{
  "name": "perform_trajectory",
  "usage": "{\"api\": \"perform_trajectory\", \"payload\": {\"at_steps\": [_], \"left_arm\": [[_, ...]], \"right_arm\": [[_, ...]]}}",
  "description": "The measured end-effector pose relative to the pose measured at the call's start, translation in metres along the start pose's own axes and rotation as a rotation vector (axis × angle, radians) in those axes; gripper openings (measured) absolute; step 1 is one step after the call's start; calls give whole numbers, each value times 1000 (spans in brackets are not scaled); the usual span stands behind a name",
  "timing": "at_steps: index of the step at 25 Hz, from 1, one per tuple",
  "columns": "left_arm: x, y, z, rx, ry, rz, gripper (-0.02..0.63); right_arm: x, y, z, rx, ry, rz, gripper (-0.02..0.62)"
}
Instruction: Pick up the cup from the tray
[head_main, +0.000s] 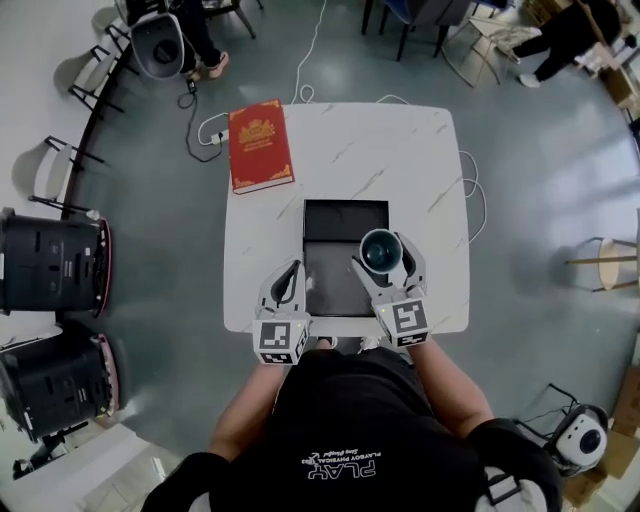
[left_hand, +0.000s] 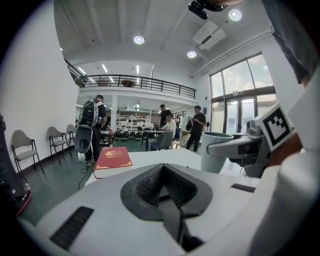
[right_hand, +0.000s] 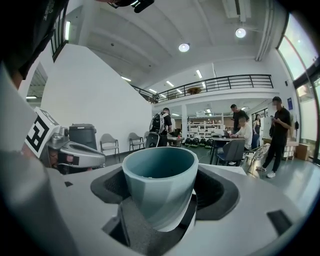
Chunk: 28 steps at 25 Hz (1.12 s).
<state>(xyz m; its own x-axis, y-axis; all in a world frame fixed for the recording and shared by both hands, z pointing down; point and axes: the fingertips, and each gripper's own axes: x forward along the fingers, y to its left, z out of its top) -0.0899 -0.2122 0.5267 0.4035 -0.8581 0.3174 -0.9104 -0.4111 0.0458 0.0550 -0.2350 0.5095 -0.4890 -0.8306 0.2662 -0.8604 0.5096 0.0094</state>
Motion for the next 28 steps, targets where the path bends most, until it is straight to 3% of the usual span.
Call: {"api": "perform_trajectory", "payload": {"at_steps": [10, 18, 28], "left_arm": [[-12, -46, 16, -8, -41, 35, 3], [-33, -78, 22, -35, -87, 94, 3], [-74, -89, 17, -30, -88, 28, 3]], "right_arm": [[-64, -6, 31, 2, -112, 18, 390], [-103, 1, 37, 15, -118, 81, 390], [-117, 9, 49, 2, -115, -25, 379]]}}
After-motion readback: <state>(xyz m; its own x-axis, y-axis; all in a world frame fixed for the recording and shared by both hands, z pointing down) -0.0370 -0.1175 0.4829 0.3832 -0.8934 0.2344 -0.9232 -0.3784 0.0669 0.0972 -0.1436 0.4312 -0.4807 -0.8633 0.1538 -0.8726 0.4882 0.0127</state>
